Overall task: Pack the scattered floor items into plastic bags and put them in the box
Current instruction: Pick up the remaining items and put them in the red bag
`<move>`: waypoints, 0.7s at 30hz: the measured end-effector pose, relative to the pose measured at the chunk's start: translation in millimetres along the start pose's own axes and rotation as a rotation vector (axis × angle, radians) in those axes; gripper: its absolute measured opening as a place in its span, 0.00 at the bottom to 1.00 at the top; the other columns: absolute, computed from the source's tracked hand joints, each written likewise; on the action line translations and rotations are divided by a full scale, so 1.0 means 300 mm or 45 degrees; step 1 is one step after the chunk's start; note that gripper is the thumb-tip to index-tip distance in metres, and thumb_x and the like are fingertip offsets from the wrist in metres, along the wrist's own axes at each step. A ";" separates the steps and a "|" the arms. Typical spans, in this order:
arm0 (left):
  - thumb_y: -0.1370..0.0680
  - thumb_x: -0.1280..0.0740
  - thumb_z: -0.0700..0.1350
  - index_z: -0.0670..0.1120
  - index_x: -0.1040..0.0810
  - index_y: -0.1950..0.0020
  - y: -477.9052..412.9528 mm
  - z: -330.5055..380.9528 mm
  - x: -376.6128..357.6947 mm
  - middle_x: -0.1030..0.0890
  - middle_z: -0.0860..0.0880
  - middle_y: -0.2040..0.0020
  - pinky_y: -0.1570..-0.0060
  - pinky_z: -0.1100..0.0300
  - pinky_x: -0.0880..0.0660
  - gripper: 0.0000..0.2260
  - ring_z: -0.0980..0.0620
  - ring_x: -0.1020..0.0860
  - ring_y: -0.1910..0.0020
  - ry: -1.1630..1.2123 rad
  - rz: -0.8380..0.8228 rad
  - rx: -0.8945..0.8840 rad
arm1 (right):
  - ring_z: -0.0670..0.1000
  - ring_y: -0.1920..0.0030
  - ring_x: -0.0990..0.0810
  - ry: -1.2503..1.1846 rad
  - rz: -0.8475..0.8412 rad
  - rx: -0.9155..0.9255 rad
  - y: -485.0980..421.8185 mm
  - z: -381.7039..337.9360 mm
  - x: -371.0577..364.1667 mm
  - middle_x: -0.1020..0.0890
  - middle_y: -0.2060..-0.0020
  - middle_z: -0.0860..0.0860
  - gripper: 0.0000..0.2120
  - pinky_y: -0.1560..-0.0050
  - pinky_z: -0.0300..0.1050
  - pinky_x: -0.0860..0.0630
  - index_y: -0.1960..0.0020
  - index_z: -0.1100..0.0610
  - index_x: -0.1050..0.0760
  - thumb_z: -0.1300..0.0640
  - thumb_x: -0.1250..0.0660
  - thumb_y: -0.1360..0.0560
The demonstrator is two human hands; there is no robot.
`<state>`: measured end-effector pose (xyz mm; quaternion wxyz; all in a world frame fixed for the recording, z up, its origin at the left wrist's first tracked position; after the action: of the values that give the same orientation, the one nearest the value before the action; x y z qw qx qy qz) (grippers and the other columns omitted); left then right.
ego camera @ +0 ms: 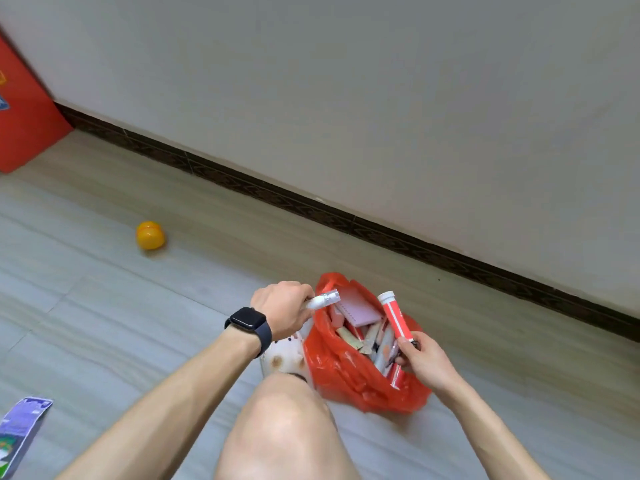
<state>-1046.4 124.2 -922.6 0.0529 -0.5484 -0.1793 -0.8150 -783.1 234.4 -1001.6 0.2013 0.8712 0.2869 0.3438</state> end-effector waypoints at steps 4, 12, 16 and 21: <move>0.20 0.39 0.53 0.52 0.25 0.40 -0.081 0.082 -0.180 0.21 0.50 0.46 0.60 0.54 0.29 0.11 0.44 0.22 0.48 -0.055 -0.148 -0.128 | 0.47 0.67 0.22 -0.183 -0.116 -0.221 -0.019 0.104 -0.073 0.21 0.64 0.53 0.11 0.65 0.40 0.23 0.46 0.62 0.24 0.55 0.40 0.17; 0.21 0.39 0.39 0.47 0.28 0.39 -0.236 0.204 -0.406 0.23 0.48 0.44 0.53 0.54 0.35 0.12 0.43 0.24 0.44 -0.295 -0.229 -0.387 | 0.47 0.63 0.17 0.073 0.087 -0.293 -0.105 0.146 -0.083 0.18 0.63 0.49 0.10 0.56 0.47 0.21 0.41 0.56 0.26 0.53 0.41 0.17; 0.22 0.42 0.38 0.44 0.32 0.31 -0.280 0.209 -0.483 0.23 0.44 0.41 0.39 0.49 0.35 0.18 0.41 0.27 0.39 -0.398 -0.194 -0.431 | 0.49 0.56 0.19 0.420 0.127 -0.280 -0.132 0.122 -0.042 0.16 0.53 0.52 0.10 0.53 0.41 0.27 0.40 0.54 0.28 0.52 0.42 0.17; 0.24 0.38 0.45 0.43 0.44 0.22 -0.228 0.125 -0.500 0.35 0.41 0.26 0.25 0.40 0.56 0.31 0.41 0.44 0.23 -0.593 -0.212 -0.458 | 0.56 0.34 0.24 0.649 0.001 -0.293 -0.126 0.128 -0.032 0.20 0.36 0.51 0.22 0.38 0.47 0.30 0.28 0.48 0.33 0.48 0.37 0.21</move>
<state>-973.9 184.4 -1062.9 -0.1545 -0.7044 -0.0836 -0.6877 -775.0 250.9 -1053.2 0.2202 0.7279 0.2870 0.5825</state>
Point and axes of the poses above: each hand's wrist, its own y-axis away from the middle knuckle, its own x-axis out of the back of the hand, z = x × y, the point moved 8 cm from there along -y, towards the middle knuckle
